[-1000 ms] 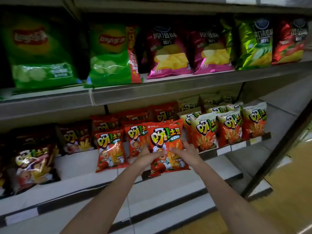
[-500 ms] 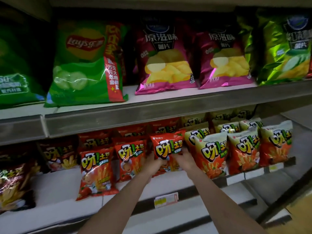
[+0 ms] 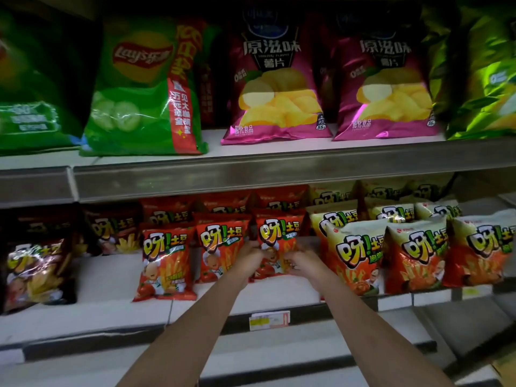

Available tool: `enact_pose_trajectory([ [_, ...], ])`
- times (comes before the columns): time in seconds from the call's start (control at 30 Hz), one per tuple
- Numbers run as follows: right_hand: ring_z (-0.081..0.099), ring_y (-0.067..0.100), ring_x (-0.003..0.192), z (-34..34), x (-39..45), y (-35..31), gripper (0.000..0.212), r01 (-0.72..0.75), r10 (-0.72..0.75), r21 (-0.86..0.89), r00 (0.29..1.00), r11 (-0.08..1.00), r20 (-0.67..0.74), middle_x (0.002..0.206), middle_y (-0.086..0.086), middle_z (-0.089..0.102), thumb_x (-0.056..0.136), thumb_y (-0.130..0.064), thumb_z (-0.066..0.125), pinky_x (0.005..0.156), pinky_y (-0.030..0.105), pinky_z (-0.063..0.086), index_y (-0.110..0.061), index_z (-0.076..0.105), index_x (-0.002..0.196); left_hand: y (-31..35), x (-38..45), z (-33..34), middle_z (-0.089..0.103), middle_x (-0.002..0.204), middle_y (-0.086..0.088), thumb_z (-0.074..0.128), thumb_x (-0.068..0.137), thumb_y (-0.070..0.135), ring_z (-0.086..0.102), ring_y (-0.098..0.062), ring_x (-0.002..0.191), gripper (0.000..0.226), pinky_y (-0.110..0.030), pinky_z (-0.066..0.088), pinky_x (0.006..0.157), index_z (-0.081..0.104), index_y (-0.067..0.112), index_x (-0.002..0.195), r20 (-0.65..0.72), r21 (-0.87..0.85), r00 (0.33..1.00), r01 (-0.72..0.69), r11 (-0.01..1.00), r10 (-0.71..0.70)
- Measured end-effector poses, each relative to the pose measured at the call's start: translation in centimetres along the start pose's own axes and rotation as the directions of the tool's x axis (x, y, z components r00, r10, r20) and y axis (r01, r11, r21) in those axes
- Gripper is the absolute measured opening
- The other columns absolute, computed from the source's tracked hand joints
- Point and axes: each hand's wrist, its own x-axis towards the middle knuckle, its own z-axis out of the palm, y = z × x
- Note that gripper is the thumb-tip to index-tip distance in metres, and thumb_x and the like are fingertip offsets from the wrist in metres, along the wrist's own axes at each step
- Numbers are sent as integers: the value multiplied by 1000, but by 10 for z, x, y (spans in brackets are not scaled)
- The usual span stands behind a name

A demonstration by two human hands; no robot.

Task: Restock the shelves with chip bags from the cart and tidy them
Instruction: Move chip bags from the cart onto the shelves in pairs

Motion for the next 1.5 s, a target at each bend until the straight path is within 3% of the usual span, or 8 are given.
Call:
enact_pose_trajectory([
  [0.13, 53, 21, 108, -1, -24, -14, 33, 35, -32, -69, 998, 997, 49, 117, 6, 56, 87, -20, 68, 100, 42, 48, -17, 49, 113, 2, -22, -8, 61, 121, -23, 56, 93, 4, 57, -35, 116, 13, -40, 47, 94, 63, 7, 104, -85, -56, 996, 34, 998, -38],
  [0.27, 53, 21, 108, 6, -53, -32, 48, 115, -101, -156, 990, 981, 94, 115, 3, 49, 88, -22, 67, 84, 29, 52, -17, 45, 130, 4, -47, -22, 61, 83, -2, 58, 93, 8, 57, -14, 77, 5, -24, 47, 68, 60, 12, 91, -210, -127, 977, 8, 992, -35],
  [0.5, 61, 26, 93, 58, -95, -51, 17, 329, -273, -209, 927, 921, 258, 104, 20, 59, 95, -14, 56, 83, 43, 55, -8, 56, 111, -3, -116, -73, 63, 81, -8, 49, 96, 8, 57, -24, 80, 20, -27, 42, 64, 62, 12, 81, -487, -147, 873, -73, 986, -8],
  [0.6, 57, 15, 70, 94, -121, -60, 5, 402, -315, -196, 878, 894, 360, 94, 11, 57, 96, -14, 53, 60, 30, 48, -13, 49, 98, -6, -155, -103, 61, 86, -9, 49, 95, 5, 58, -23, 84, 13, -29, 45, 71, 61, 10, 91, -600, -170, 800, -116, 979, -9],
  [0.77, 55, 15, 66, 175, -160, -61, 8, 488, -323, -186, 773, 853, 546, 82, 6, 54, 94, -13, 52, 59, 29, 48, -17, 46, 90, -35, -224, -162, 61, 100, -12, 50, 97, 12, 60, -20, 88, 15, -30, 45, 81, 59, 6, 107, -773, -226, 632, -204, 953, -48],
  [0.87, 56, 12, 66, 230, -189, -56, 6, 503, -290, -177, 713, 846, 638, 86, 5, 56, 94, -18, 51, 54, 24, 43, -17, 46, 97, -56, -268, -198, 61, 95, -12, 49, 98, 16, 59, -16, 77, 16, -24, 45, 70, 54, 5, 108, -868, -261, 486, -265, 928, -105],
  [1.23, 60, 12, 72, 460, -318, -19, 15, 623, -198, -148, 450, 768, 871, 101, 7, 57, 94, -14, 49, 64, 24, 50, -10, 48, 108, -156, -430, -360, 64, 92, -6, 50, 97, 20, 62, -18, 84, 11, -23, 44, 62, 57, 12, 98, -939, -342, 161, -351, 872, -304],
  [1.5, 61, 16, 82, 630, -397, 14, 16, 663, -144, -137, 351, 736, 925, 103, 9, 57, 93, -15, 52, 82, 35, 53, -9, 50, 108, -233, -547, -482, 59, 78, -5, 49, 99, 13, 56, -14, 68, 8, -22, 46, 66, 55, 11, 95, -908, -379, 2, -432, 818, -420],
])
